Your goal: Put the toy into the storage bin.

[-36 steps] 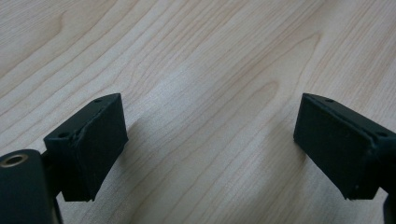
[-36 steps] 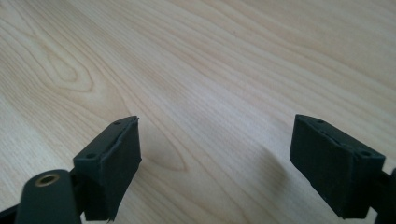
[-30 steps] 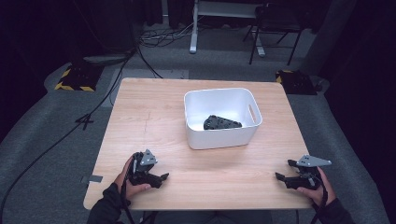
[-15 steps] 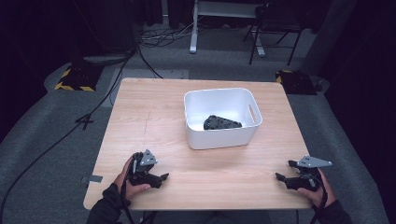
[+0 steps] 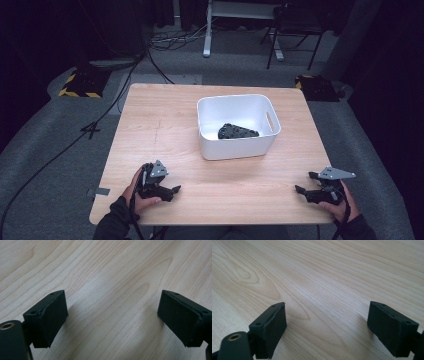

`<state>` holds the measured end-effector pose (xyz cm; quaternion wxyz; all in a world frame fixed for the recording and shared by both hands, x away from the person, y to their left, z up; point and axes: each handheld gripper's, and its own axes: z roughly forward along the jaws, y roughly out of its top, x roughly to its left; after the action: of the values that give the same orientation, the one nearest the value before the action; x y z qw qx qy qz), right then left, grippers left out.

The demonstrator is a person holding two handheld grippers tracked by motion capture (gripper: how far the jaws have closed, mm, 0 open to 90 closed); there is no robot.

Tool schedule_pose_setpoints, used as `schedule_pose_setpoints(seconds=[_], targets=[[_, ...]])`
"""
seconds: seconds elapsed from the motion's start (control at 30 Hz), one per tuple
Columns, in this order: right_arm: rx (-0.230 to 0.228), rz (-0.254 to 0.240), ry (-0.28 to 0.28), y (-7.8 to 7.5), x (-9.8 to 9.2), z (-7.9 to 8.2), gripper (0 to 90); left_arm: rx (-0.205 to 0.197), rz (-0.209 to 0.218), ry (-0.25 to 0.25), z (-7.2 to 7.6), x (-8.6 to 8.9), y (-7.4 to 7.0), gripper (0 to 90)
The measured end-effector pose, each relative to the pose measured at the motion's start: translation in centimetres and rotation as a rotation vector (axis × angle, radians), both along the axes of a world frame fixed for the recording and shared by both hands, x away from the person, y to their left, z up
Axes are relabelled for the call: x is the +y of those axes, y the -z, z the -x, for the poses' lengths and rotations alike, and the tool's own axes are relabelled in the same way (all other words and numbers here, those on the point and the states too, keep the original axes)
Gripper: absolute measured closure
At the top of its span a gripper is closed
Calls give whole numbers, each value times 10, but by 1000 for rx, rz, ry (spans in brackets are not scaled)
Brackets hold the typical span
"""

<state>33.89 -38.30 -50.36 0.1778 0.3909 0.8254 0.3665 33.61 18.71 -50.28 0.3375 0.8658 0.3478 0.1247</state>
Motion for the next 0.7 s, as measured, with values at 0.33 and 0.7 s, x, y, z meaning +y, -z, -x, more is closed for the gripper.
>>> schedule_pose_setpoints(seconds=[0.33, 0.7], targets=[[2, 1, 0, 0, 0, 0, 160, 3, 2, 0, 0, 0, 0, 95], [0, 2, -1, 0, 0, 0, 160, 12, 5, 1, -1, -1, 0, 91]])
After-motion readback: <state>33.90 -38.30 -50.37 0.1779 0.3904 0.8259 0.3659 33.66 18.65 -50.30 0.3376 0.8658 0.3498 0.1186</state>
